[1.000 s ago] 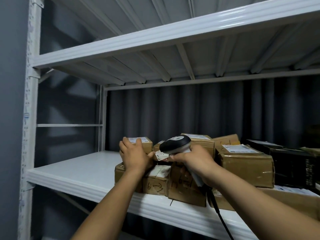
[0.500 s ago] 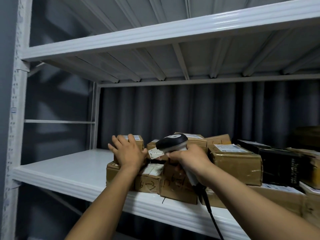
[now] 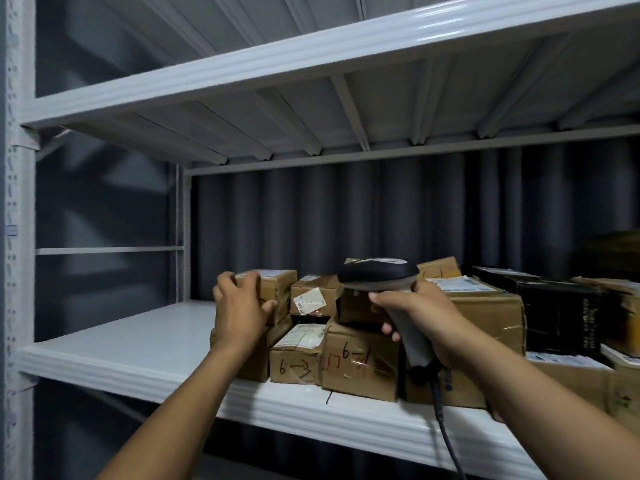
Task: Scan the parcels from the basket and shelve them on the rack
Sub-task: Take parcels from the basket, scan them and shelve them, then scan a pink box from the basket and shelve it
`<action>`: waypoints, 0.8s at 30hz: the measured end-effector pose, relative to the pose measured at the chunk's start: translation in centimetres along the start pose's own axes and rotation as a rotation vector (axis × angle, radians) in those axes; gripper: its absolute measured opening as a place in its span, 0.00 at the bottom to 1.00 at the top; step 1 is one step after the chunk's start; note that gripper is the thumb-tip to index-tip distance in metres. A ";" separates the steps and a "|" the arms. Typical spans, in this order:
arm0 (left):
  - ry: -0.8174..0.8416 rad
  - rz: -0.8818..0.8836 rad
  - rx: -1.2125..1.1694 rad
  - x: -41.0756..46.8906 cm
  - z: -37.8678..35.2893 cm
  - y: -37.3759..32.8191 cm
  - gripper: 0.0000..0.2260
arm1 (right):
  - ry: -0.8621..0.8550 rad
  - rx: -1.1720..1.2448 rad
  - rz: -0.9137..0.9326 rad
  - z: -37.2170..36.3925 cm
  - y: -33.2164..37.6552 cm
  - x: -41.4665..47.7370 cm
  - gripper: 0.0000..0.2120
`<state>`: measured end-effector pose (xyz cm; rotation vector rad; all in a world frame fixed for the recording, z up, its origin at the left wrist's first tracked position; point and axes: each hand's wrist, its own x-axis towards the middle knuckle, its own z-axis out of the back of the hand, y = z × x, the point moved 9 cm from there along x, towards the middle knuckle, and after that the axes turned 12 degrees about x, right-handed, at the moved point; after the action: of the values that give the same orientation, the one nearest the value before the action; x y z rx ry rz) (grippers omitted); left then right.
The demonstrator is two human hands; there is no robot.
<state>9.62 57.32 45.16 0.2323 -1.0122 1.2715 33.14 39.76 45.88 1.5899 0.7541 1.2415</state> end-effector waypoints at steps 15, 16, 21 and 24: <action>0.253 -0.081 0.236 0.2 -1.8 -1.8 0.27 | 0.027 0.024 0.003 0.2 0.2 -0.4 0.09; 0.244 -0.087 0.248 -0.1 -1.0 -2.0 0.27 | 0.023 0.023 0.005 0.4 0.4 -0.7 0.09; 0.222 -0.142 0.328 -2.6 4.0 -2.9 0.25 | 0.017 0.010 0.005 2.1 1.8 -4.2 0.05; 0.244 -0.168 0.353 -5.9 6.9 -4.2 0.24 | 0.024 -0.012 -0.015 3.5 2.0 -7.7 0.03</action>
<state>10.08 47.41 46.32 0.4135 -0.5448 1.2832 34.10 31.20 44.83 1.5597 0.7711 1.2545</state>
